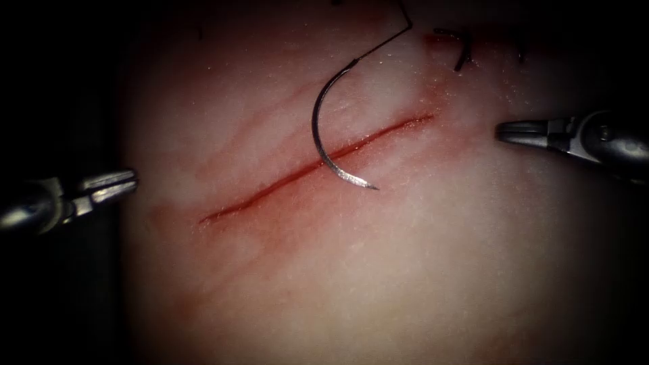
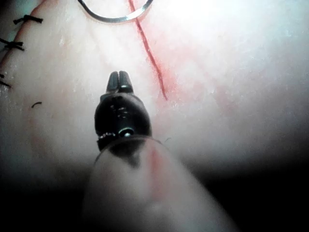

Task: Wound Closure
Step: Pick up the needle with the left gripper.

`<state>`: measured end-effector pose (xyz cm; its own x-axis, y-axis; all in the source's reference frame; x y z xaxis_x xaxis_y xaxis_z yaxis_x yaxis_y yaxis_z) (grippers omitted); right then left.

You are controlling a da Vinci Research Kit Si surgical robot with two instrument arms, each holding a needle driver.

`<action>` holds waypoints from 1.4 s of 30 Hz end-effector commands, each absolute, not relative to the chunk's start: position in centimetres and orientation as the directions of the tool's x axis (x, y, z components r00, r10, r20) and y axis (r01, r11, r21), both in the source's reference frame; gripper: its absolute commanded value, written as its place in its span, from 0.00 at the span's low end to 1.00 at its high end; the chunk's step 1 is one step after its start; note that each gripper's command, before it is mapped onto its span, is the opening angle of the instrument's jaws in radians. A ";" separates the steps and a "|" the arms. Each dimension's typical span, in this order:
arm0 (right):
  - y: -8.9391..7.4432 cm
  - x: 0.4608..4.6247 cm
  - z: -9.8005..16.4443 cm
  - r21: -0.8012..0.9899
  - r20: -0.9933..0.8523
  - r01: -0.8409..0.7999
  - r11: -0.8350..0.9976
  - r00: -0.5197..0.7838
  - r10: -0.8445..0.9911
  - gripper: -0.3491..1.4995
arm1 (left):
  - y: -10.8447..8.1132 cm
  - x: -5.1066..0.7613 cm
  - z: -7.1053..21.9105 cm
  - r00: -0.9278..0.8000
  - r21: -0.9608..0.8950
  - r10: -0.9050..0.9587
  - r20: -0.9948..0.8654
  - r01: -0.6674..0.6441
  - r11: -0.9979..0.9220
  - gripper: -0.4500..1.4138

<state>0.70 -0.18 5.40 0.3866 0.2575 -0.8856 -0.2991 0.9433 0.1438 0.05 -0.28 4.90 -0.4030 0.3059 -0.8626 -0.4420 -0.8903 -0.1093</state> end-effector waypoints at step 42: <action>0.0 0.97 5.2 0.095 -0.899 -0.319 0.943 0.379 0.219 0.76 | -0.1 -1.88 4.6 -0.615 0.153 -0.012 -0.789 -0.178 -0.972 0.53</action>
<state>0.90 -0.02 5.18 0.3808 0.2219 -0.8976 -0.3198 0.9425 0.0973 -1.91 -0.12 4.66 -0.6487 -0.0115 -0.7609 -0.1596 -0.9756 0.1508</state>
